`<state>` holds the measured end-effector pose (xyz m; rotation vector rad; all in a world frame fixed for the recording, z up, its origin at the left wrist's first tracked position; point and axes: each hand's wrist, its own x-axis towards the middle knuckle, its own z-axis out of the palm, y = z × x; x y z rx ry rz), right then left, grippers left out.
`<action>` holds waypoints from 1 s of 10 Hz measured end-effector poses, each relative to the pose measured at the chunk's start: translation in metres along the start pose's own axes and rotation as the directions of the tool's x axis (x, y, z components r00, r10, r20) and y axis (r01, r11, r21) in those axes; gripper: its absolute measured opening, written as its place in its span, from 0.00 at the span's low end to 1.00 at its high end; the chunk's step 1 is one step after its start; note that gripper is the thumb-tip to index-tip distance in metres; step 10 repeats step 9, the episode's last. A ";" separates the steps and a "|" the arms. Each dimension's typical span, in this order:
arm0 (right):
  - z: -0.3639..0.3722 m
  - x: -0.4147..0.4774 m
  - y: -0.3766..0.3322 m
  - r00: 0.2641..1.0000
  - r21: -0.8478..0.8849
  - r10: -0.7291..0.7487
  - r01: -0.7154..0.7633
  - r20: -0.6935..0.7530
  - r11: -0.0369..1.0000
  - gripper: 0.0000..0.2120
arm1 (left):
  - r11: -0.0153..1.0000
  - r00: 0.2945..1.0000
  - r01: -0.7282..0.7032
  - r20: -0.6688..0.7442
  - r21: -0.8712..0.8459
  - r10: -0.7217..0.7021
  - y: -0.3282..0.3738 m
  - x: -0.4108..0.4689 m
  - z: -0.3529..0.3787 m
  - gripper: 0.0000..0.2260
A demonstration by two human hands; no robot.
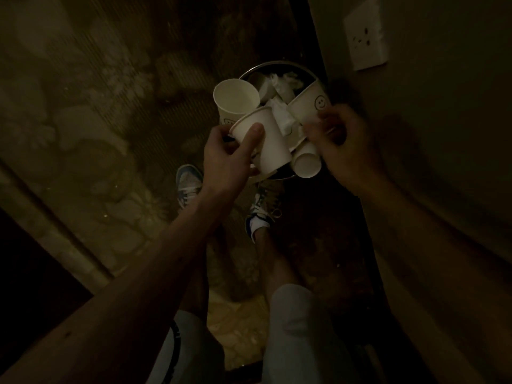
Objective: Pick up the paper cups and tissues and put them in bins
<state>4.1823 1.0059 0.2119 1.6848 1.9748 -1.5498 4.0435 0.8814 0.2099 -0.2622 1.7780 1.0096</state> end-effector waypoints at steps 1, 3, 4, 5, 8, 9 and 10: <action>0.009 -0.018 -0.002 0.993 0.035 -0.015 0.011 0.120 0.999 0.16 | 0.999 0.999 -0.032 -0.006 -0.022 0.032 -0.001 0.004 0.017 0.12; 0.012 0.000 0.015 0.999 0.023 -0.012 0.011 0.050 1.000 0.15 | 0.998 1.000 -0.009 0.019 0.068 0.008 -0.010 0.010 0.035 0.14; 0.013 0.007 0.021 0.997 -0.038 -0.049 0.051 0.055 0.998 0.16 | 0.993 1.000 -0.021 -0.004 0.118 0.021 -0.011 0.013 0.036 0.14; 0.011 0.009 0.024 0.996 -0.105 -0.072 0.078 0.061 0.991 0.17 | 0.992 1.000 0.003 -0.013 0.129 -0.001 -0.011 0.014 0.034 0.15; -0.001 -0.026 0.025 0.988 -0.287 -0.155 0.144 -0.015 0.947 0.15 | 0.897 0.988 -0.136 -0.006 0.420 0.152 -0.008 0.002 0.005 0.19; 0.002 -0.052 0.018 0.986 -0.303 -0.167 0.157 -0.009 0.940 0.16 | 0.742 0.957 -0.264 0.073 0.616 0.280 0.003 -0.011 -0.012 0.17; 0.002 -0.052 0.018 0.986 -0.303 -0.167 0.157 -0.009 0.940 0.16 | 0.742 0.957 -0.264 0.073 0.616 0.280 0.003 -0.011 -0.012 0.17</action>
